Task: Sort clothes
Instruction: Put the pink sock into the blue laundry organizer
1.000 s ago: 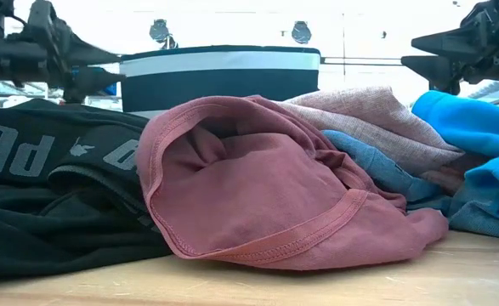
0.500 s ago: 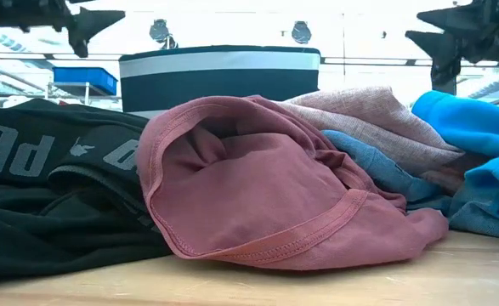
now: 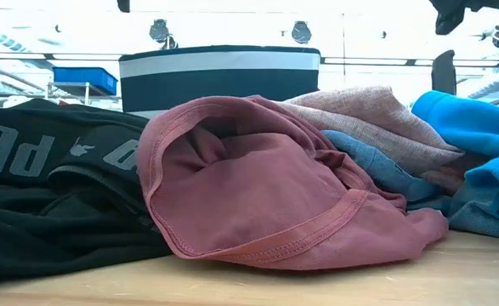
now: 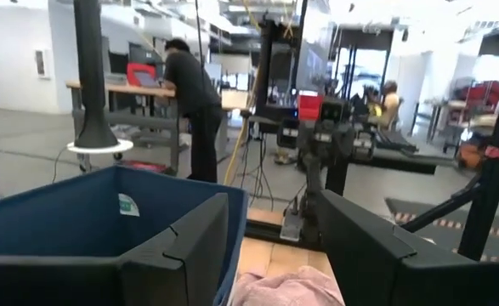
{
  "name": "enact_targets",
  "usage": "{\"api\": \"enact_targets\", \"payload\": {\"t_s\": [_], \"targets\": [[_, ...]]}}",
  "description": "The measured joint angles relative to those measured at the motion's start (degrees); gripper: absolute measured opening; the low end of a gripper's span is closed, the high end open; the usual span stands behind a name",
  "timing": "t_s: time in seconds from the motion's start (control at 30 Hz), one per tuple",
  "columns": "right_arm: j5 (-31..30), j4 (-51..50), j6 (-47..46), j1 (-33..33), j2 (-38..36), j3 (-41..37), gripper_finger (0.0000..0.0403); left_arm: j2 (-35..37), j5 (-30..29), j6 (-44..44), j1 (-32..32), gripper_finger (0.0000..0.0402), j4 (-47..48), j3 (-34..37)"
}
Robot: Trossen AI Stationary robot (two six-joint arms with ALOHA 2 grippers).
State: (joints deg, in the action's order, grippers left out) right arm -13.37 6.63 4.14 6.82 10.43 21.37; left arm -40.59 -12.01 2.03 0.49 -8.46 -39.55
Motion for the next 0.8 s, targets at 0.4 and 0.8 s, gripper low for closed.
{"api": "enact_targets", "payload": {"t_s": [0.4, 0.8], "targets": [[0.26, 2.27, -5.33, -0.01, 20.52, 7.4, 0.016, -3.95, 0.04, 0.67, -0.15, 0.0191, 12.91, -5.44], [17.88, 9.72, -16.54, 0.03, 37.35, 7.45, 0.016, -4.82, 2.29, 5.15, -5.18, 0.0191, 28.07, -5.4]]}}
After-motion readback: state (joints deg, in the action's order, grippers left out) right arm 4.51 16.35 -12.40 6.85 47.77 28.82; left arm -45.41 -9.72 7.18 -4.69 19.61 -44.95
